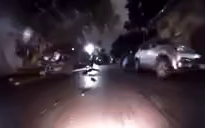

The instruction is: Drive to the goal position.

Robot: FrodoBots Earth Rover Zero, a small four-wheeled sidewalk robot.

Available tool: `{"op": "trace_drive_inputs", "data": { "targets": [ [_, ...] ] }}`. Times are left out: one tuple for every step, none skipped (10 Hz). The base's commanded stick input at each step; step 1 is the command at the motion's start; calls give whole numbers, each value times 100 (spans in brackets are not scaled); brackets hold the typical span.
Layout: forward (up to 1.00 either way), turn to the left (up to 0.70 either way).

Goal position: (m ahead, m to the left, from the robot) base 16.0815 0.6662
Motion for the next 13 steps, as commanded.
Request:
{"op": "trace_drive_inputs", "data": {
  "targets": [
    [100,0],
    [100,0],
    [100,0],
    [100,0],
    [100,0],
    [100,0],
    [100,0],
    [100,0],
    [100,0],
    [100,0],
    [100,0],
    [100,0],
    [100,0]
  ]
}}
